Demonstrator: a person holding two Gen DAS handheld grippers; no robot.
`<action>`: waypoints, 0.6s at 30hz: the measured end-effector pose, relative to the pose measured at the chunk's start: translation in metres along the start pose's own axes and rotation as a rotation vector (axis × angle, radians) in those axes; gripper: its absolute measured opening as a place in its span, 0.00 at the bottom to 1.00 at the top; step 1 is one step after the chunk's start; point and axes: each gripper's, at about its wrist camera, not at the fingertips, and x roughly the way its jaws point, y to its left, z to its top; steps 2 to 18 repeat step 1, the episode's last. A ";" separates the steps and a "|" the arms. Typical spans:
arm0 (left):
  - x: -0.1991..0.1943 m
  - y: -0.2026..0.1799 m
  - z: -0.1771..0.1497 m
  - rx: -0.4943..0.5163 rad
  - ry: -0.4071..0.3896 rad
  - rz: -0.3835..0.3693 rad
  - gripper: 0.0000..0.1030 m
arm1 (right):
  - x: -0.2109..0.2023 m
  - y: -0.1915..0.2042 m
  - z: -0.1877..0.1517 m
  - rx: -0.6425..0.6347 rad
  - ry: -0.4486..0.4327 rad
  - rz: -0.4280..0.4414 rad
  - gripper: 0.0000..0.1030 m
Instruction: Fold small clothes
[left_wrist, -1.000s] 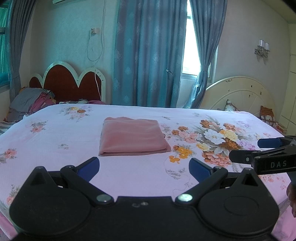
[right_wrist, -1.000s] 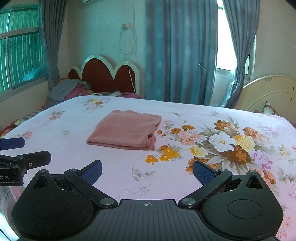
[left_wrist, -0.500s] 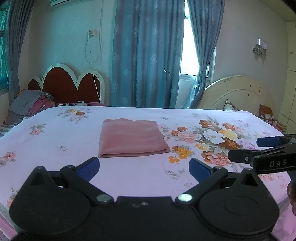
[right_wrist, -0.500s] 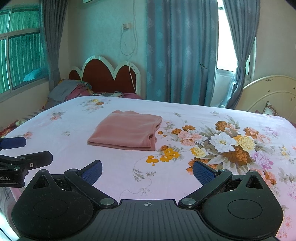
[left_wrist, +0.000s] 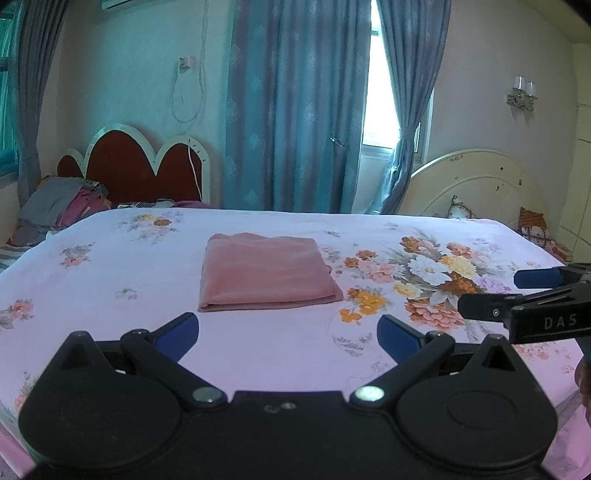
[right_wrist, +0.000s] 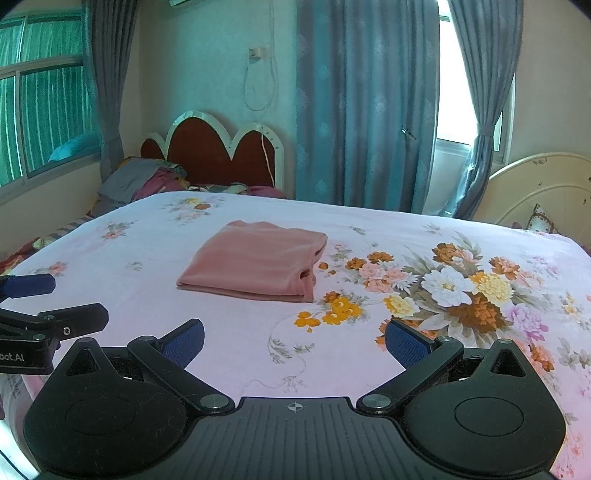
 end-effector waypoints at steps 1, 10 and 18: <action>0.000 0.000 0.000 -0.003 0.001 0.001 1.00 | 0.000 0.000 0.000 0.000 0.000 0.002 1.00; 0.000 0.000 0.000 -0.003 0.001 0.001 1.00 | 0.000 0.000 0.000 0.000 0.000 0.002 1.00; 0.000 0.000 0.000 -0.003 0.001 0.001 1.00 | 0.000 0.000 0.000 0.000 0.000 0.002 1.00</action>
